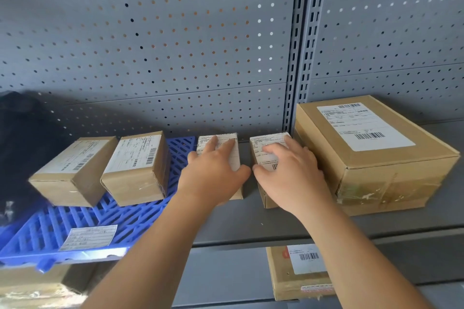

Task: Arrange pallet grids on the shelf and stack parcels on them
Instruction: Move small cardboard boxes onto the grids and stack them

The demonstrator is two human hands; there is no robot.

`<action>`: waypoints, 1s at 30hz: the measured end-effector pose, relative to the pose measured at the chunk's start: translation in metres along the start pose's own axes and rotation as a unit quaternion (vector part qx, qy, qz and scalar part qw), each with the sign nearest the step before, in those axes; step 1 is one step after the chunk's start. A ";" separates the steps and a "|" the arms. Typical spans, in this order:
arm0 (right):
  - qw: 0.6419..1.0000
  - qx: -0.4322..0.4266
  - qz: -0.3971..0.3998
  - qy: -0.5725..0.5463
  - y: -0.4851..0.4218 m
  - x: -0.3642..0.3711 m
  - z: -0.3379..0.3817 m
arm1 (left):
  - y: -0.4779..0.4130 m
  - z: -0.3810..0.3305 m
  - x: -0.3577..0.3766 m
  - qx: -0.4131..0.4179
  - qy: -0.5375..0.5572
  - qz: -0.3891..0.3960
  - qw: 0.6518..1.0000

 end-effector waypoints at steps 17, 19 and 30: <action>0.997 -0.034 -0.065 -0.013 0.023 -0.037 0.011 | 0.027 -0.024 -0.039 0.001 0.000 -0.077 0.997; 0.996 -0.039 -0.076 -0.020 0.023 -0.043 0.014 | 0.029 -0.028 -0.050 0.006 0.001 -0.095 0.995; 0.982 -0.092 -0.136 -0.093 0.027 -0.065 0.054 | 0.040 -0.023 -0.111 0.021 0.024 -0.212 0.977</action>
Point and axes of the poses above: each hand's wrist, its own y-axis away from the middle knuckle, its own x-axis out of the palm, z = x × y, the point moved 3 cm from there along -y, towards the middle knuckle, and after that the axes turned 7 degrees about -z, right-handed, at the moved point
